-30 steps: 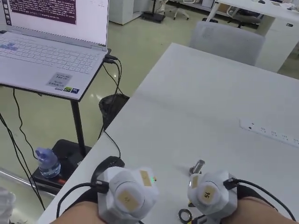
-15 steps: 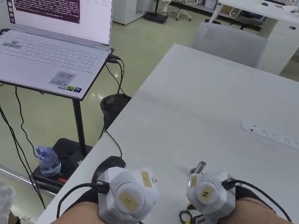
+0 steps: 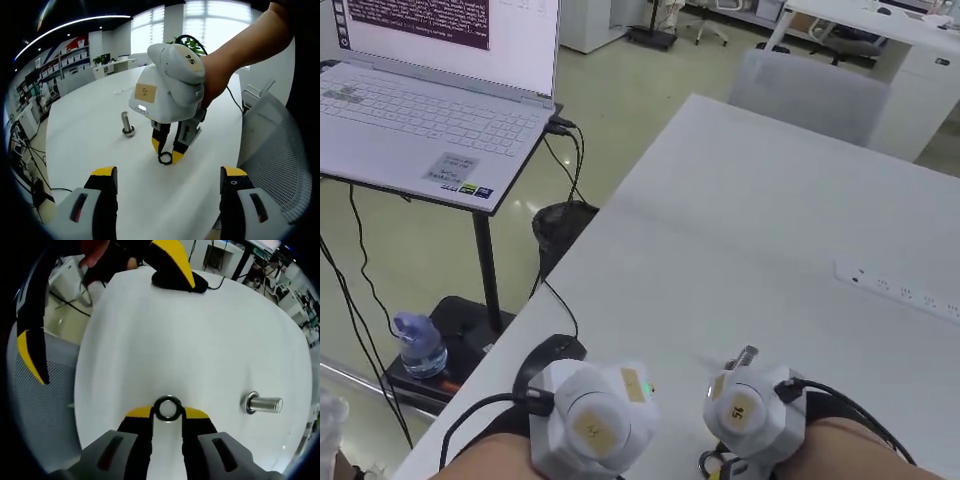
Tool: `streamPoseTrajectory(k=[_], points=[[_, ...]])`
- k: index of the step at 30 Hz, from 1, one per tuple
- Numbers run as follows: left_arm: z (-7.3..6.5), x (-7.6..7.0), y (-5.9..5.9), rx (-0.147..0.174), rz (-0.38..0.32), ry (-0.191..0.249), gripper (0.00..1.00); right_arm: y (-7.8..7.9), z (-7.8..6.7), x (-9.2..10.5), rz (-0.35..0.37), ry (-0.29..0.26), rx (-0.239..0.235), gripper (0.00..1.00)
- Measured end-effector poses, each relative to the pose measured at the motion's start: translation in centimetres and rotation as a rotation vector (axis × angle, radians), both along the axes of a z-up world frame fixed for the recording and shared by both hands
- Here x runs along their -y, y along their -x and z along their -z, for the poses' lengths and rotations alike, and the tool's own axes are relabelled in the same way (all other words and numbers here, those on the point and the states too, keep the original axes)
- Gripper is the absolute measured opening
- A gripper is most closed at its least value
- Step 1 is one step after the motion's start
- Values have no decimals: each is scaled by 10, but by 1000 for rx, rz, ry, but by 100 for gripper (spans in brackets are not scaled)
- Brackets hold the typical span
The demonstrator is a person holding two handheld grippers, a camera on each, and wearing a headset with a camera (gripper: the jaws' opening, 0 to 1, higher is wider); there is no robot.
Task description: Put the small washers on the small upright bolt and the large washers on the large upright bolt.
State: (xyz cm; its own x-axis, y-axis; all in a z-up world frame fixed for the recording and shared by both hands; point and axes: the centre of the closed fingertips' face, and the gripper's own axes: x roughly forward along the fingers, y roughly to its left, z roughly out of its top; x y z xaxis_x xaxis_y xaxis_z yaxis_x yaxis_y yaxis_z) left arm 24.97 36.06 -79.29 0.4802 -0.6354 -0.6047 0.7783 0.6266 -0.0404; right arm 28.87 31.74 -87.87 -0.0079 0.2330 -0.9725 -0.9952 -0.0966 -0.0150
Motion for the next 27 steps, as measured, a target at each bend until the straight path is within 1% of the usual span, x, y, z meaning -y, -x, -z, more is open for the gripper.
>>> streamPoseTrajectory(k=[4, 11, 14, 20, 23, 27], points=[[-1, 0, -2, 1, 3, -6, 83, 0, -1, 0, 3, -18, -5, 21], [-1, 1, -1, 0, 6, -9, 83, -1, -1, 2, 14, -17, -20, 21], [0, 0, -1, -1, 4, -10, 83, -4, -6, 5, 25, -24, -22, 21], [1, 0, -1, -1, 3, -16, 83, -9, -14, 18, 34, 4, -36, 21], [0, 1, -2, 1, 3, -13, 83, -13, -19, 23, 38, 8, -32, 21], [0, 3, -2, 3, 7, -12, 83, -18, -30, 28, 55, 10, -31, 21]])
